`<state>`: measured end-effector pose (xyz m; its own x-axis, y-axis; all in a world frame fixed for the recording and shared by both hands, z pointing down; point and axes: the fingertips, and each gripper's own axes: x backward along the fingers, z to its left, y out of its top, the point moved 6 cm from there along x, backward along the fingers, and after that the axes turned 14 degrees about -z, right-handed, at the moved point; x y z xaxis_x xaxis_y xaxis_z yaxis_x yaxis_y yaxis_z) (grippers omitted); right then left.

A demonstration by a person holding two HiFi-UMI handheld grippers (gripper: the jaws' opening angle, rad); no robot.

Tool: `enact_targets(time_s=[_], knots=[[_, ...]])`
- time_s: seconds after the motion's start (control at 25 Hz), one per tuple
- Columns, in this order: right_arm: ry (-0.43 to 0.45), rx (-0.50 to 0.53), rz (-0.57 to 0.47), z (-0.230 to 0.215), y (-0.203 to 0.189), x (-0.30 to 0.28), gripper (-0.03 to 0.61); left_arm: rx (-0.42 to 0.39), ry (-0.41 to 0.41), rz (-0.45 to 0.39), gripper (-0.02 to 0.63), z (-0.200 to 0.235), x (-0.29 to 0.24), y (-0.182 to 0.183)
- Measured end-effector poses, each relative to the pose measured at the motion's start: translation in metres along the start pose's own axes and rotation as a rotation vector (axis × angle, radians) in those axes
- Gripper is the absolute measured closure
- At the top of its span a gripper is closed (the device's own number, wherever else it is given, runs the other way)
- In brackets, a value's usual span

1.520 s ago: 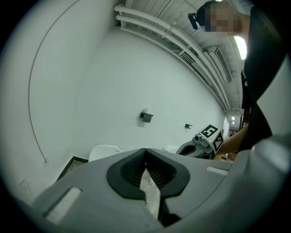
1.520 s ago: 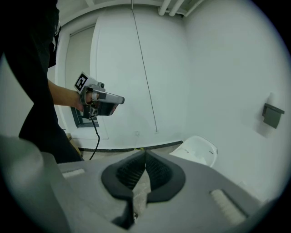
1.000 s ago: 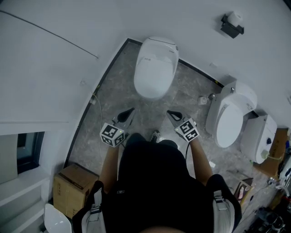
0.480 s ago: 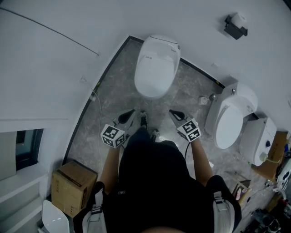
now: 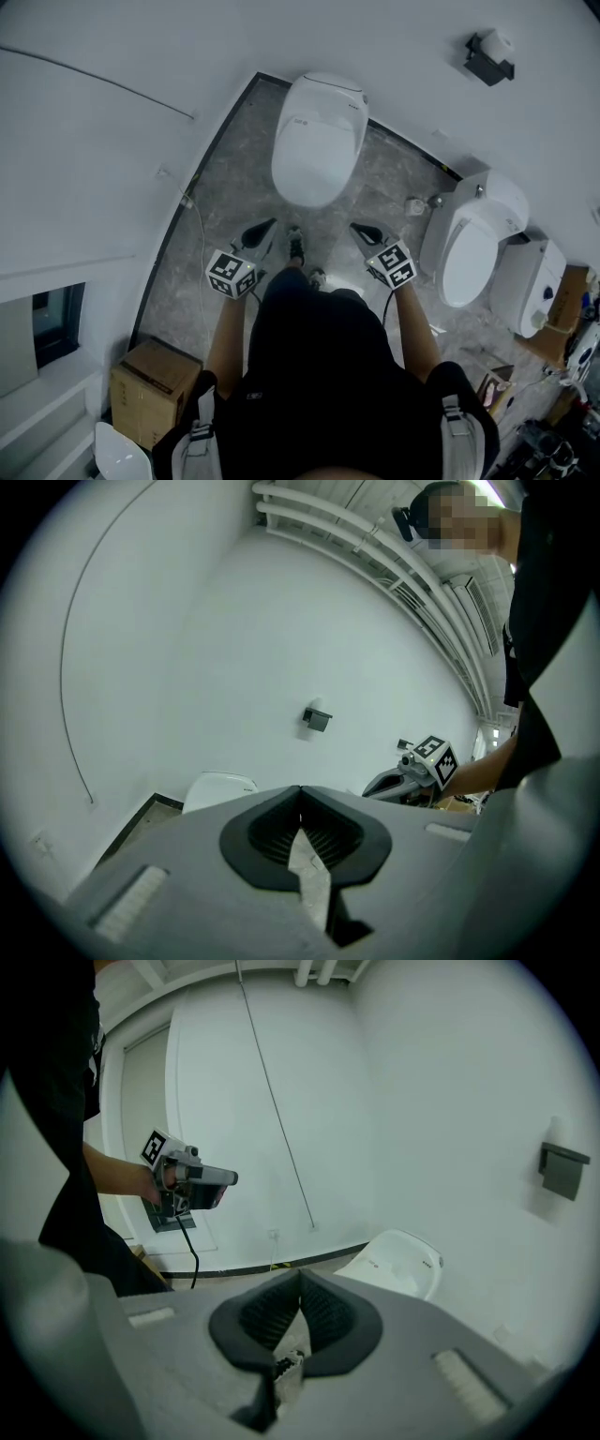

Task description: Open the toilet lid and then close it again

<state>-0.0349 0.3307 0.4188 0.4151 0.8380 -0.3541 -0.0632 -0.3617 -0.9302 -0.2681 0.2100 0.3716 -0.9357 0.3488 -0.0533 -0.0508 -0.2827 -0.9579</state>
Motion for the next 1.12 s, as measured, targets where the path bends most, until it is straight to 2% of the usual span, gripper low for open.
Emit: enact_targets(time_s=[0.32, 0.68, 1.12], knots=[[-0.039, -0.01, 0.01, -0.036, 0.012, -0.025, 0.575, 0.024, -0.039, 0.026, 0.603, 0.036, -0.044, 0.001], [-0.067, -0.043, 0.028, -0.057, 0.013, -0.051, 0.575, 0.037, -0.075, 0.056, 0.603, 0.072, -0.076, 0.004], [-0.094, -0.032, 0.064, -0.074, 0.019, -0.087, 0.575, 0.067, -0.103, 0.067, 0.603, 0.121, -0.095, -0.002]])
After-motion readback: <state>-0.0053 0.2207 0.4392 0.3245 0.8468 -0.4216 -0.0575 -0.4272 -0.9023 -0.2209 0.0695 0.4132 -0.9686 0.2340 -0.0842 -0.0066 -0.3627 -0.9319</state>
